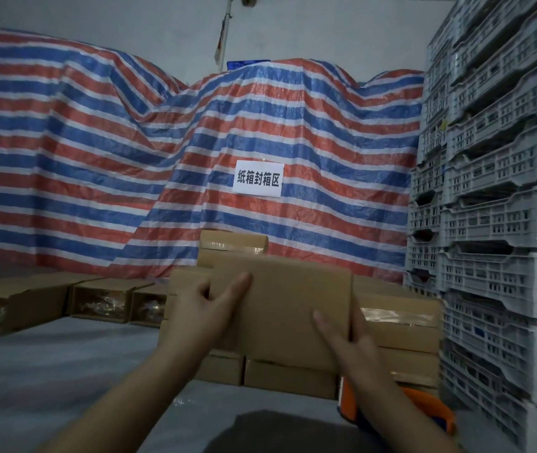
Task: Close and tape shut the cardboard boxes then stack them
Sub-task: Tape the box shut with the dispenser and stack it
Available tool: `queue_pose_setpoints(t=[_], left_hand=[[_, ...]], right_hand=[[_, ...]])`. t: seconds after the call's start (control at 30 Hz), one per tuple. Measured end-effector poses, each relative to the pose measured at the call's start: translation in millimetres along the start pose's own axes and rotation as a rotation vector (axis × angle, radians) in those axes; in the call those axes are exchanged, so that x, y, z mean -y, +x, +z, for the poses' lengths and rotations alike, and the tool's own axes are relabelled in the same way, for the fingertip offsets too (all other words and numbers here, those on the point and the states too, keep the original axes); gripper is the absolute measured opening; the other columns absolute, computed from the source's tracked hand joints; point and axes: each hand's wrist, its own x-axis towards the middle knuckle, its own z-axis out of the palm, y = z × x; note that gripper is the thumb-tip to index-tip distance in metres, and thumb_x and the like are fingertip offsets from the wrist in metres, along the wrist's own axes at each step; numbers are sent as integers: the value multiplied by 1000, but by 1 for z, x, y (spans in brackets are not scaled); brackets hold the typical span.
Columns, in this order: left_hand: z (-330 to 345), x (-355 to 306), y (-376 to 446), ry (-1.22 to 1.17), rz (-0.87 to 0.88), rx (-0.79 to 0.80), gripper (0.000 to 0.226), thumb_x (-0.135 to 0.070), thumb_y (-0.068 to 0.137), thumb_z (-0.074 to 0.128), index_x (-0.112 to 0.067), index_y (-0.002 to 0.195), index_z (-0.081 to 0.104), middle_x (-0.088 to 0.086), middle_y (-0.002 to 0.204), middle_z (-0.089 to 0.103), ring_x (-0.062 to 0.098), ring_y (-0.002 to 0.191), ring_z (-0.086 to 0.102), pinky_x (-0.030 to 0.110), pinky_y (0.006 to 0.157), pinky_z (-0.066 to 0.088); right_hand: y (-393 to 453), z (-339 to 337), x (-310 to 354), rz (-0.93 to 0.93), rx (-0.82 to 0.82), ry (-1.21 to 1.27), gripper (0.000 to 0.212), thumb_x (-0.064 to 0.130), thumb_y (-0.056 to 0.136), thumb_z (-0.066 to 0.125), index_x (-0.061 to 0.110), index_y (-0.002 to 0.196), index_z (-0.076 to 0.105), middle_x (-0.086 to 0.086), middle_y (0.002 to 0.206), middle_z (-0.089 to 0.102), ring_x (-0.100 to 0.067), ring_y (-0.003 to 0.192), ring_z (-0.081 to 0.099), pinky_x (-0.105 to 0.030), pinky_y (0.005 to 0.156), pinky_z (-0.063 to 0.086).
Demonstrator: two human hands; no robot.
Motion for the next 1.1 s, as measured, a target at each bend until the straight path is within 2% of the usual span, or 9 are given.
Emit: queue_pose_setpoints(t=[0.2,0.3,0.4,0.47,0.57,0.73,0.9,1.0,1.1], left_hand=[[33,-59,74,-19,112,15,36,-65,81,60,-31,93,58,-9,95,61,10,86,59,30,62,48],[50,-67,114,-30,135,134,52,-53,89,61,-22,130,51,-2,114,60,18,100,60,34,75,54],[67,-61,151,5,142,226,64,-46,92,61,-18,145,38,4,130,53,22,110,56,42,93,53],[79,-55,176,37,152,291,67,-45,92,61,-19,148,34,3,134,50,21,111,55,39,91,52],[97,-42,212,127,186,364,78,-49,87,65,-26,150,26,-1,135,45,13,105,52,23,73,47],[117,-12,260,299,214,477,94,-61,78,69,-34,151,16,-6,130,41,6,102,50,17,74,44],[130,18,290,625,164,387,99,-79,79,50,-28,155,14,5,158,28,27,138,37,35,101,35],[136,31,299,747,179,368,94,-81,81,41,-24,153,23,6,156,33,28,137,38,40,105,36],[138,37,307,875,218,354,89,-82,83,34,-22,149,34,7,152,39,28,135,41,43,106,36]], right_hand=[[77,-16,66,-150,-54,-69,80,70,73,64,44,145,41,12,122,60,-13,105,60,-29,76,50],[124,-26,76,-123,-87,-35,59,55,89,65,36,142,48,4,125,62,-18,108,60,-36,84,52],[166,-32,74,-52,-102,-6,57,54,91,65,30,140,50,4,118,64,-17,103,62,-32,72,49],[195,-34,68,25,-93,28,54,55,90,66,28,135,53,3,112,67,-19,99,65,-32,66,49],[237,-40,56,165,-54,43,42,57,88,66,27,117,63,-1,101,72,-21,89,69,-29,58,52],[301,-50,32,369,-23,-52,41,60,85,66,24,103,61,-11,96,64,-32,89,62,-42,70,48],[340,-49,5,540,9,-104,52,60,85,65,19,118,58,-19,113,63,-41,97,61,-56,72,53],[354,-49,-9,610,75,-113,50,60,86,64,16,111,63,-18,105,66,-39,94,63,-60,70,54],[365,-49,-19,650,92,-107,46,57,86,66,15,104,65,-18,104,67,-39,98,63,-61,82,52]])
